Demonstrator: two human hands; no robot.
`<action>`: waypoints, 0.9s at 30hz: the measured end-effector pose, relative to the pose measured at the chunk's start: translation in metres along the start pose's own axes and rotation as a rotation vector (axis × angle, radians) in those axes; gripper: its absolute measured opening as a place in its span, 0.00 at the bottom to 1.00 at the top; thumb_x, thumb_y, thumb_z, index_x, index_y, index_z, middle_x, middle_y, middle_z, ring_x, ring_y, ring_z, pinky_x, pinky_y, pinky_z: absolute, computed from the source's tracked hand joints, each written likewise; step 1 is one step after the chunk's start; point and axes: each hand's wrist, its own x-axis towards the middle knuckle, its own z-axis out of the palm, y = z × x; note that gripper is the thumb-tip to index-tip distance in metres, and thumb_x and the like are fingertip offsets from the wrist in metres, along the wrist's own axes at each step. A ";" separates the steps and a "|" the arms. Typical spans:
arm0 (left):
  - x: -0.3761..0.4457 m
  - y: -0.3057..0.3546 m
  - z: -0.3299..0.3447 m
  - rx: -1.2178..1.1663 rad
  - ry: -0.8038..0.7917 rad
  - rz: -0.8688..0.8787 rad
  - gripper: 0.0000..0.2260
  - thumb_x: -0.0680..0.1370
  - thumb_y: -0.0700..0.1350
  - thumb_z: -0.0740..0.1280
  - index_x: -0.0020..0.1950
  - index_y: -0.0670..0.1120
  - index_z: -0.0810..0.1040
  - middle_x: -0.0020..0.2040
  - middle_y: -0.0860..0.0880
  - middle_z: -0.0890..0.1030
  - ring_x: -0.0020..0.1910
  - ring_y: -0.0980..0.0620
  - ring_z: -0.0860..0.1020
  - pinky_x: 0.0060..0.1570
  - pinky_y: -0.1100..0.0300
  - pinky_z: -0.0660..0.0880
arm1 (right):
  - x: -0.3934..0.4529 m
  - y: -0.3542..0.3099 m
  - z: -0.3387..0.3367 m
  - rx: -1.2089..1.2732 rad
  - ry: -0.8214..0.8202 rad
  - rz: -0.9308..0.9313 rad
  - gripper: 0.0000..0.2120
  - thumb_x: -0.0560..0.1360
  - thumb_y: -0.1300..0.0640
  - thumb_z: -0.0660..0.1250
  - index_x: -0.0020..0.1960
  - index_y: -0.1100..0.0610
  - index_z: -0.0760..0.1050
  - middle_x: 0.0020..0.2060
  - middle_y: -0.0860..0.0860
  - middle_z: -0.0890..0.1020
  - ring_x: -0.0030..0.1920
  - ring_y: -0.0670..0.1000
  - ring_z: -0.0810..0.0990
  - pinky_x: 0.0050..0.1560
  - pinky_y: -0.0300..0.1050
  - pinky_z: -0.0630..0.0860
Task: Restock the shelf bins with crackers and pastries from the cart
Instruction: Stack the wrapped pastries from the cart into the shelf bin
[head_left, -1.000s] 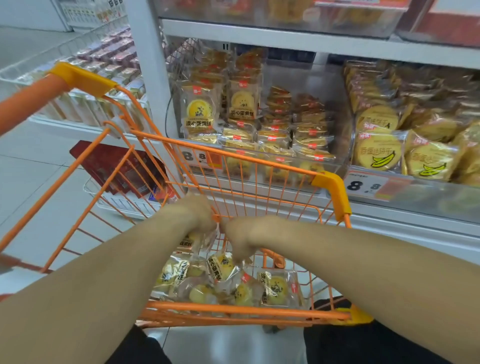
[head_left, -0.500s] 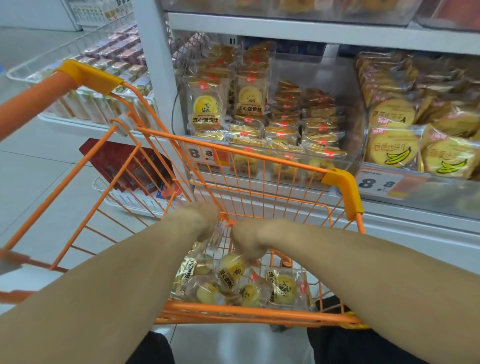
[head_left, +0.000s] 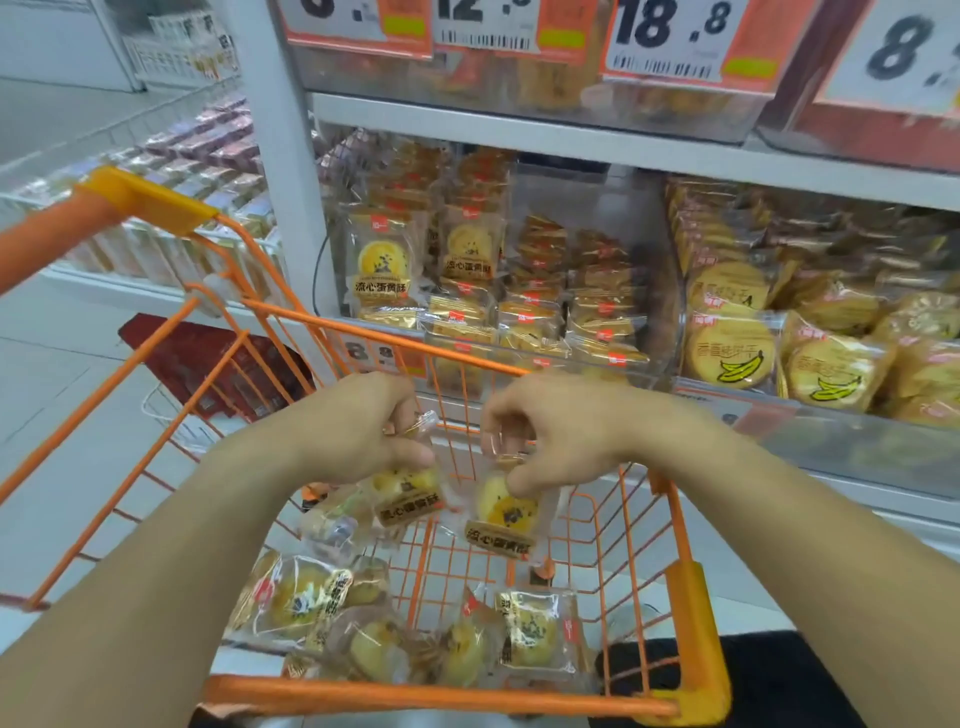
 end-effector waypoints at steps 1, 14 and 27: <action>-0.003 0.004 0.000 -0.030 0.021 0.017 0.17 0.75 0.56 0.71 0.42 0.46 0.69 0.38 0.50 0.73 0.34 0.51 0.70 0.37 0.57 0.69 | -0.005 0.003 -0.007 0.063 0.052 -0.015 0.10 0.67 0.52 0.75 0.47 0.47 0.79 0.42 0.50 0.80 0.42 0.52 0.78 0.43 0.55 0.79; -0.006 0.035 -0.011 -0.710 0.125 -0.279 0.21 0.81 0.61 0.57 0.48 0.43 0.73 0.22 0.52 0.69 0.16 0.55 0.66 0.17 0.66 0.60 | 0.009 0.005 0.003 1.301 0.524 -0.142 0.14 0.70 0.60 0.73 0.55 0.60 0.79 0.40 0.54 0.87 0.38 0.50 0.85 0.38 0.41 0.80; -0.009 0.031 -0.014 -1.447 0.047 -0.315 0.38 0.81 0.67 0.49 0.45 0.34 0.81 0.35 0.38 0.81 0.24 0.47 0.72 0.22 0.61 0.58 | 0.030 -0.009 0.019 1.274 0.819 0.060 0.09 0.79 0.51 0.70 0.51 0.57 0.78 0.44 0.57 0.84 0.46 0.55 0.82 0.58 0.65 0.78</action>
